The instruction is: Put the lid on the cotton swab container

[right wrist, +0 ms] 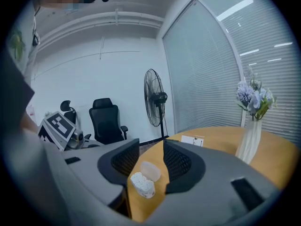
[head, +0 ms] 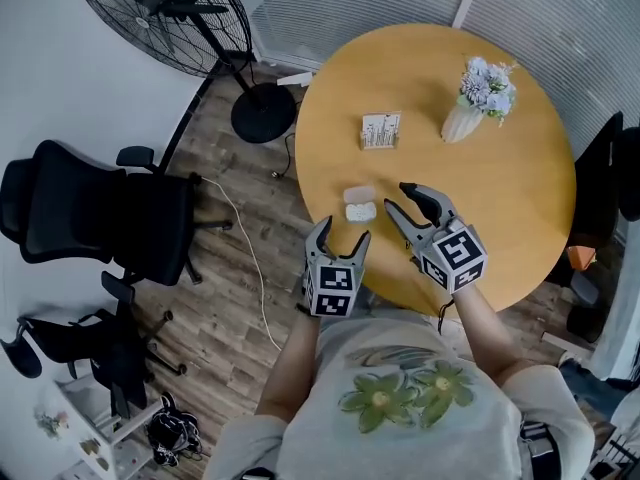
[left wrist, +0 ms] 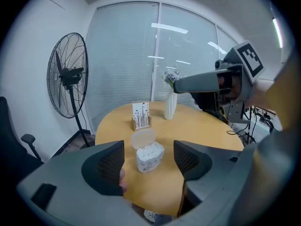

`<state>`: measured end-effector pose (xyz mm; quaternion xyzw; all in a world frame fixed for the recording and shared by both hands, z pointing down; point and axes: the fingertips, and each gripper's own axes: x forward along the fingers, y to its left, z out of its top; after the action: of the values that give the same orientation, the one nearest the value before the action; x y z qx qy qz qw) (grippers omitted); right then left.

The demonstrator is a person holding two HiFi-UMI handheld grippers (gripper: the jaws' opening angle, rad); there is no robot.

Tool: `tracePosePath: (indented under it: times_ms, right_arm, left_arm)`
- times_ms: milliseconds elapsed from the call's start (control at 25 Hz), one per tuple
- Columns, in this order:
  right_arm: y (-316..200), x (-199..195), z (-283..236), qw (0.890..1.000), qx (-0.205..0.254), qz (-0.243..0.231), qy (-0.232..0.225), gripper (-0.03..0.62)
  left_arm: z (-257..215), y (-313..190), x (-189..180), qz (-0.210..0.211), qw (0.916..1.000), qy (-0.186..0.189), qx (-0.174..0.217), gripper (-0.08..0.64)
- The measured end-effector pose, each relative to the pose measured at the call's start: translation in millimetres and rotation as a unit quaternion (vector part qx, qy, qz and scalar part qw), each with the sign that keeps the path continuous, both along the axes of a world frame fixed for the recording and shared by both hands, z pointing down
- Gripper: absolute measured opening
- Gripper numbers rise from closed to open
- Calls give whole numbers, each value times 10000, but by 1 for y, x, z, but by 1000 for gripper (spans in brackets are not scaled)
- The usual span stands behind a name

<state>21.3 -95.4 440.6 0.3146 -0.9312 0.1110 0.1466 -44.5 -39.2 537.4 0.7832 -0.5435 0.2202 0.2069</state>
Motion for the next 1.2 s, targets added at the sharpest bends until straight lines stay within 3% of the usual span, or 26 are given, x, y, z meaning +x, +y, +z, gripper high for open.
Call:
tracePosePath:
  times_ms: [600, 880, 1200]
  right_arm:
    - [-24, -14, 53, 9981, -531, -195, 250, 167]
    - [-28, -21, 75, 9947, -697, -611, 452, 167]
    - [-31, -34, 100, 9844, -992, -1312, 622, 167]
  left_arm:
    - [61, -16, 3, 483, 9971, 34, -590, 339]
    - [89, -19, 5, 694, 9936, 19, -888, 337]
    - [101, -26, 3, 1212, 9886, 16, -896, 338]
